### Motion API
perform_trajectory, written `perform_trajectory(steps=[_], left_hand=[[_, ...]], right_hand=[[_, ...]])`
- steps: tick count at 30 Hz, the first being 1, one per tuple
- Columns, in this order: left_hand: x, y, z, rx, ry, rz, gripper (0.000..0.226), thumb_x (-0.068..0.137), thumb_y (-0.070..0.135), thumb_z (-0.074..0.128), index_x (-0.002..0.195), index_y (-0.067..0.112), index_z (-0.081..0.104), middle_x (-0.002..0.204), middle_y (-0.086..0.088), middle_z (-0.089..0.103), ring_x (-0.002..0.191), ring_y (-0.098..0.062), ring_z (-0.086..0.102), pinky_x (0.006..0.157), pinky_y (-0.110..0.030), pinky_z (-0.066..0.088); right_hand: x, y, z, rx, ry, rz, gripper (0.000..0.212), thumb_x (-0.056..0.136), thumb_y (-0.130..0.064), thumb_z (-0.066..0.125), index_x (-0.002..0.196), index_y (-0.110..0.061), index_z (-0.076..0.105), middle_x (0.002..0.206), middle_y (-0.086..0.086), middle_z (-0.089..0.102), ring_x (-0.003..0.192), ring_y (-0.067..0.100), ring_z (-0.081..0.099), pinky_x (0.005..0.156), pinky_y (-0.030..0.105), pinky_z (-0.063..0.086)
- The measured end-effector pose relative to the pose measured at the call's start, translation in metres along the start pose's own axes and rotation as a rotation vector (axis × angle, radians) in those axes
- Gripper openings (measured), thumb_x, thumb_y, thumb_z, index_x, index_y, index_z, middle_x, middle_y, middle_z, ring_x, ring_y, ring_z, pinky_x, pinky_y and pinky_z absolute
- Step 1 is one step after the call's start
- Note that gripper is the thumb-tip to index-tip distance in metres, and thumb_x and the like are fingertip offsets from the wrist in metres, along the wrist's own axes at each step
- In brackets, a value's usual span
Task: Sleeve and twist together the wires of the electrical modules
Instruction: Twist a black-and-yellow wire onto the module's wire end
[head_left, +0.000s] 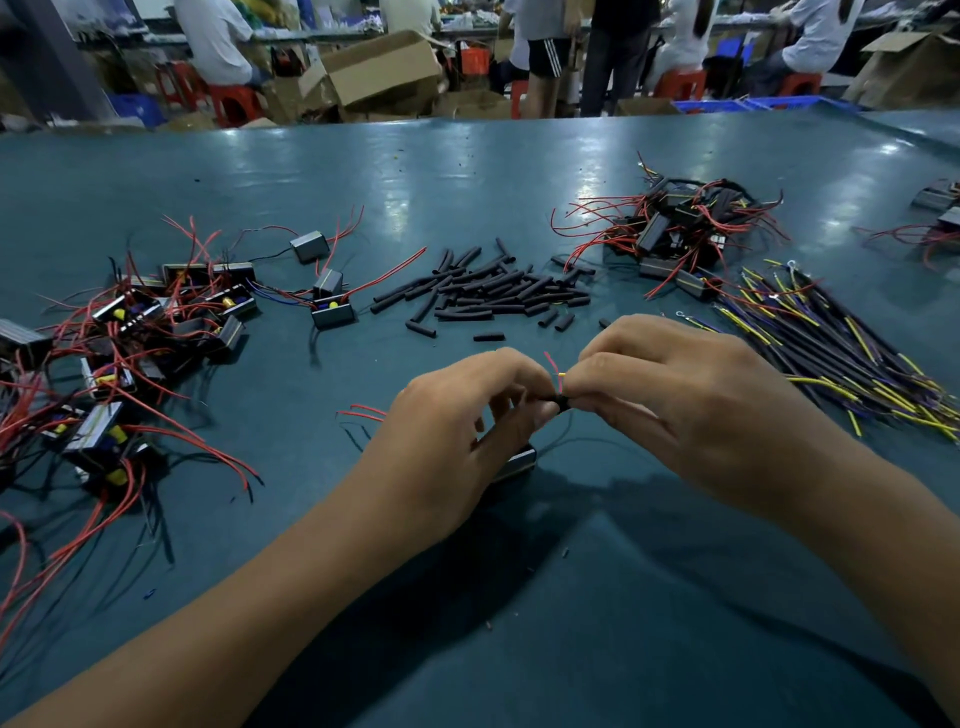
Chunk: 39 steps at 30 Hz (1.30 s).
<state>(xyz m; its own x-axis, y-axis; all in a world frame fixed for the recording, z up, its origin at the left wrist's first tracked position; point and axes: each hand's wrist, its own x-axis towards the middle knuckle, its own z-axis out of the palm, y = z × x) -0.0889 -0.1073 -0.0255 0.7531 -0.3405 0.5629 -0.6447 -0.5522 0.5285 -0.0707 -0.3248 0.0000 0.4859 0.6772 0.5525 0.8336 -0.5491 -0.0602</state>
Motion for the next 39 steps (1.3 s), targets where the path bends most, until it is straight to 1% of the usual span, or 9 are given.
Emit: perform_trajectory(steps=[3,9,14,20,23,27,32,36,39], left_hand=[[0.0,0.001,0.001,0.001,-0.005,0.0,0.009,0.095,0.025,0.064,0.098,0.016,0.067,0.08,0.019,0.056,0.072,0.0,0.05,0.066,-0.009,0.035],[-0.001,0.001,0.002,0.175,0.047,0.158,0.015,0.095,0.019,0.067,0.096,0.006,0.072,0.085,-0.001,0.066,0.075,-0.024,0.059,0.068,-0.038,0.049],[-0.002,0.002,0.002,0.318,0.009,0.254,0.023,0.102,0.018,0.056,0.104,0.003,0.073,0.092,-0.007,0.069,0.076,-0.033,0.061,0.066,-0.047,0.049],[-0.003,0.004,0.006,0.107,0.041,0.109,0.01,0.095,0.017,0.067,0.102,0.012,0.071,0.087,0.003,0.067,0.077,-0.02,0.06,0.069,-0.041,0.049],[-0.004,0.004,0.009,0.125,0.047,0.107,0.01,0.094,0.016,0.068,0.103,0.011,0.072,0.087,0.002,0.067,0.077,-0.021,0.061,0.069,-0.042,0.049],[-0.004,0.004,0.013,0.051,0.081,0.065,0.01,0.097,0.016,0.063,0.101,0.012,0.072,0.084,0.004,0.067,0.075,-0.013,0.059,0.069,-0.034,0.05],[-0.006,0.007,0.015,-0.129,0.097,-0.062,0.005,0.094,0.015,0.068,0.099,0.012,0.068,0.08,0.006,0.068,0.069,-0.015,0.062,0.062,-0.015,0.047],[-0.005,0.007,0.016,-0.23,0.079,-0.115,0.01,0.089,0.017,0.075,0.092,0.015,0.066,0.08,0.006,0.066,0.071,-0.016,0.062,0.065,-0.031,0.052],[-0.004,0.005,0.016,-0.21,0.11,-0.089,0.01,0.087,0.014,0.077,0.094,0.016,0.07,0.084,0.006,0.066,0.076,-0.017,0.064,0.068,-0.031,0.052]], right_hand=[[0.0,-0.001,0.0,0.007,0.004,0.003,0.018,0.098,-0.018,0.058,0.098,-0.007,0.072,0.092,0.005,0.062,0.08,0.028,0.06,0.066,0.044,0.05],[0.001,-0.001,-0.001,0.03,0.01,0.035,0.012,0.094,-0.016,0.064,0.091,-0.006,0.07,0.087,0.004,0.063,0.076,0.02,0.058,0.07,0.036,0.05],[0.001,-0.001,-0.005,0.012,-0.011,0.009,0.015,0.094,-0.016,0.062,0.091,-0.005,0.071,0.09,0.006,0.065,0.08,0.025,0.061,0.073,0.034,0.049],[0.001,-0.002,-0.005,-0.07,-0.012,-0.041,0.014,0.094,-0.011,0.062,0.095,-0.002,0.072,0.092,0.011,0.064,0.079,0.031,0.061,0.066,0.042,0.052],[0.001,-0.003,-0.003,-0.068,-0.016,-0.049,0.012,0.093,-0.009,0.063,0.094,-0.002,0.072,0.092,0.012,0.064,0.079,0.031,0.061,0.07,0.041,0.052],[0.001,0.0,-0.007,0.056,-0.029,0.012,0.012,0.094,-0.011,0.06,0.096,-0.004,0.069,0.094,0.006,0.065,0.083,0.02,0.059,0.078,0.028,0.046],[0.0,-0.002,-0.008,0.141,0.002,0.162,0.016,0.09,-0.007,0.069,0.104,-0.007,0.062,0.091,-0.006,0.068,0.079,0.001,0.055,0.074,0.009,0.04],[0.0,-0.004,-0.005,0.086,0.019,0.142,0.012,0.089,-0.008,0.07,0.099,-0.007,0.064,0.086,-0.003,0.067,0.076,0.012,0.059,0.07,0.023,0.045],[0.0,-0.005,-0.005,0.096,0.046,0.143,0.013,0.089,-0.008,0.07,0.1,-0.007,0.064,0.087,-0.002,0.068,0.079,0.017,0.063,0.072,0.028,0.046]])
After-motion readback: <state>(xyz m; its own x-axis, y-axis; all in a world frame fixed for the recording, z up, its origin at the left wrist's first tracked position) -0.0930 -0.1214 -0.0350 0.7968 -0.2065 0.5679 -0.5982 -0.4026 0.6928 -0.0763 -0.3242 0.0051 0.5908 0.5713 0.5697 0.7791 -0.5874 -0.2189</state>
